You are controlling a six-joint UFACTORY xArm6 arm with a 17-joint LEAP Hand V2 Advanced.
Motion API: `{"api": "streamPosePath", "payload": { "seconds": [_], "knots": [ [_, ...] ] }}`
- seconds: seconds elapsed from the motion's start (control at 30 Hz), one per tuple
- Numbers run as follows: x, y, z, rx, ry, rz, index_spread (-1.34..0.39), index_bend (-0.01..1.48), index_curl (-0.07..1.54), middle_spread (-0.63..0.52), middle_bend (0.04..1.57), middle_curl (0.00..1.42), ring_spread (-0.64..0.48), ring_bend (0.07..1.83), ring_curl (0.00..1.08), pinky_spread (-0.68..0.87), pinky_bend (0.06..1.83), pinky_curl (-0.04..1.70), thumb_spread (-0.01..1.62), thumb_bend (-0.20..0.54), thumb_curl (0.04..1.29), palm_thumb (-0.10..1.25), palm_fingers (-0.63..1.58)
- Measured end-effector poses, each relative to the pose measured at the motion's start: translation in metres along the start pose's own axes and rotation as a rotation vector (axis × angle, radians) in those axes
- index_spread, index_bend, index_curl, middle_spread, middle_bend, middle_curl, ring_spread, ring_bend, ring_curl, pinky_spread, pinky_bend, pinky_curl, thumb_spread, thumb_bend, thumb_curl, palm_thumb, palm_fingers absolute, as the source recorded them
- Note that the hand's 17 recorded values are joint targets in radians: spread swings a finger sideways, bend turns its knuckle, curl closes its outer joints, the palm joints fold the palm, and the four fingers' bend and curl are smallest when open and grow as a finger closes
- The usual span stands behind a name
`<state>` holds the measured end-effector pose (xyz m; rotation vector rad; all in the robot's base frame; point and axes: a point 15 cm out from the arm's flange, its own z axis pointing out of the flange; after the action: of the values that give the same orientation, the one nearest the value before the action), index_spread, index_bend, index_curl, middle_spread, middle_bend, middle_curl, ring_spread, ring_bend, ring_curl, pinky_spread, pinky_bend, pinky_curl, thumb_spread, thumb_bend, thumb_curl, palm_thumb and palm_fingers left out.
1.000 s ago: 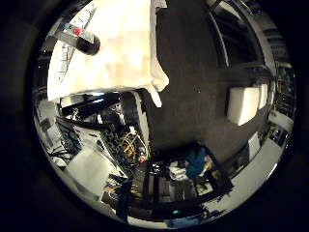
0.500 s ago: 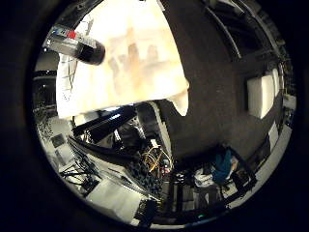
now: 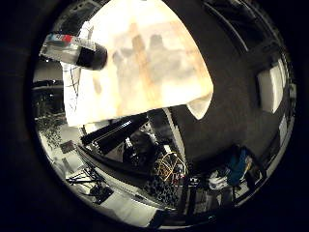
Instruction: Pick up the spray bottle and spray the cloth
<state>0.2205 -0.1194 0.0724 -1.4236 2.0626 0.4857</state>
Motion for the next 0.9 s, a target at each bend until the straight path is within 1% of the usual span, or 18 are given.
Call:
{"api": "streamPosePath", "payload": {
  "seconds": [0.2, 0.5, 0.73, 0.9],
  "knots": [
    [-0.006, -0.008, 0.009, 0.023, -0.033, 0.004, -0.19, 0.15, 0.26, 0.13, 0.30, 0.35, 0.18, 0.47, 0.27, 0.39, 0.57, 0.30, 1.00, -0.024, 0.30, 0.42, 0.11],
    [-0.018, -0.012, 0.027, 0.016, -0.079, -0.008, -0.19, 0.15, 0.26, 0.14, 0.29, 0.36, 0.18, 0.48, 0.28, 0.39, 0.58, 0.29, 1.01, -0.027, 0.29, 0.43, 0.11],
    [-0.025, -0.028, 0.030, 0.111, -0.131, -0.029, -0.18, 0.15, 0.26, 0.14, 0.30, 0.36, 0.18, 0.48, 0.28, 0.39, 0.58, 0.29, 1.02, -0.026, 0.30, 0.44, 0.11],
    [-0.018, -0.027, 0.027, 0.128, -0.139, -0.020, -0.17, 0.15, 0.26, 0.14, 0.30, 0.36, 0.18, 0.48, 0.28, 0.39, 0.58, 0.28, 1.02, -0.026, 0.30, 0.44, 0.11]
  ]
}}
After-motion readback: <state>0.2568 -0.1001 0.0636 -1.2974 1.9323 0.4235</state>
